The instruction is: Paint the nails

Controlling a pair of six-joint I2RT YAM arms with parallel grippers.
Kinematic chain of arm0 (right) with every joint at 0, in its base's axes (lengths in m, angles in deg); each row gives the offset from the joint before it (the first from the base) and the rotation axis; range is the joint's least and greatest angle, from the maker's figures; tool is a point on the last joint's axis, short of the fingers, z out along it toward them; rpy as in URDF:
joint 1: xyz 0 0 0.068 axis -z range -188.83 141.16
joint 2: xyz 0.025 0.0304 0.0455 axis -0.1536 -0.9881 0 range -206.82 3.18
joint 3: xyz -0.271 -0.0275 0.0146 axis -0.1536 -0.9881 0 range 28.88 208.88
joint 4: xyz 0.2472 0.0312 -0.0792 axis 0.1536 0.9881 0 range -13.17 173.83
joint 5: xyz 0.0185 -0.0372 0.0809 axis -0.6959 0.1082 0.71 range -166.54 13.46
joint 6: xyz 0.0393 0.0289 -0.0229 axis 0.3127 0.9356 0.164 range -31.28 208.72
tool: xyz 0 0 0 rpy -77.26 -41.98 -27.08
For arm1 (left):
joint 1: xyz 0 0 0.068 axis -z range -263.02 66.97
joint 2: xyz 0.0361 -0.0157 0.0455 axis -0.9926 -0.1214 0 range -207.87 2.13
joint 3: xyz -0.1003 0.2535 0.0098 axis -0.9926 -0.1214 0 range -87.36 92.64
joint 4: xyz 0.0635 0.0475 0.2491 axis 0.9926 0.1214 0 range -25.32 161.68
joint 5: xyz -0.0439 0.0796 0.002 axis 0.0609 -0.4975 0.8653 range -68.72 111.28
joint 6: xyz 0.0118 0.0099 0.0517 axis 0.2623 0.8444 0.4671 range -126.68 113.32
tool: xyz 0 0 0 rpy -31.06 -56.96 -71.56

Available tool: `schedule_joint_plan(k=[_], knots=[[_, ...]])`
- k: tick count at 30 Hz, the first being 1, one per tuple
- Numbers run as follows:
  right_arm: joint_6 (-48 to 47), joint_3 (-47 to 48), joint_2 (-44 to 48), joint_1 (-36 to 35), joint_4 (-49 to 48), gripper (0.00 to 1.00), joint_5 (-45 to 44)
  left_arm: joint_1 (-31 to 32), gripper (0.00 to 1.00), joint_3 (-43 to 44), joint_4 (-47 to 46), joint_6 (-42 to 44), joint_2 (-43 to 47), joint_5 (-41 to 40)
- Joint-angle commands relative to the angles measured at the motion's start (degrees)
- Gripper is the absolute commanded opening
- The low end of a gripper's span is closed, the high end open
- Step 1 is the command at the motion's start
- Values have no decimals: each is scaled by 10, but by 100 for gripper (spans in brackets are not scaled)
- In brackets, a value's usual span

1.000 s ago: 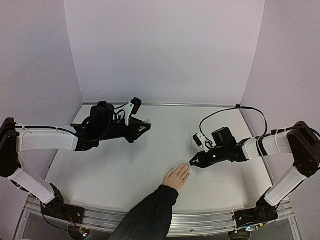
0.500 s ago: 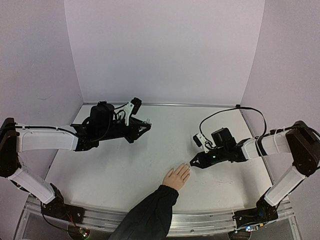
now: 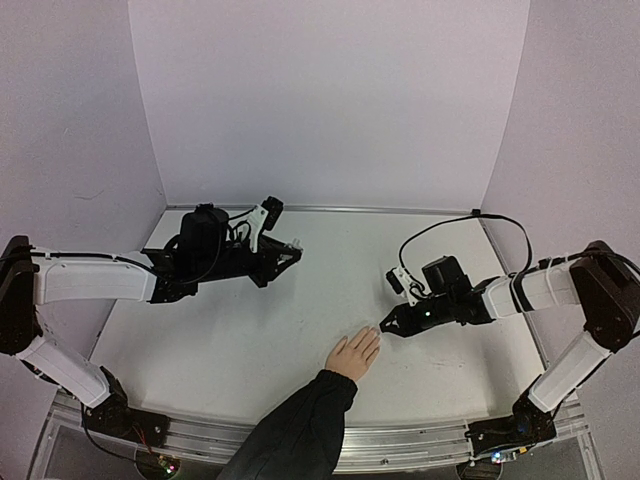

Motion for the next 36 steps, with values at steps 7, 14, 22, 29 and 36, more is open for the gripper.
schedule_joint_plan(k=[7, 14, 22, 29, 36], knots=[[8, 23, -14, -4, -3, 0, -10, 3, 0, 3, -35, 2, 19, -3], [10, 25, -13, -4, -4, 0, -13, 3, 0, 3, -35, 2, 19, -4], [14, 26, -13, -4, -11, 0, -22, 3, 0, 3, -36, 3, 18, -4], [26, 31, -4, -4, -13, 0, -51, 3, 0, 2, -35, 3, 18, -3], [15, 27, 31, -3, 16, 0, -48, 3, 0, -2, -35, 1, 28, -3]])
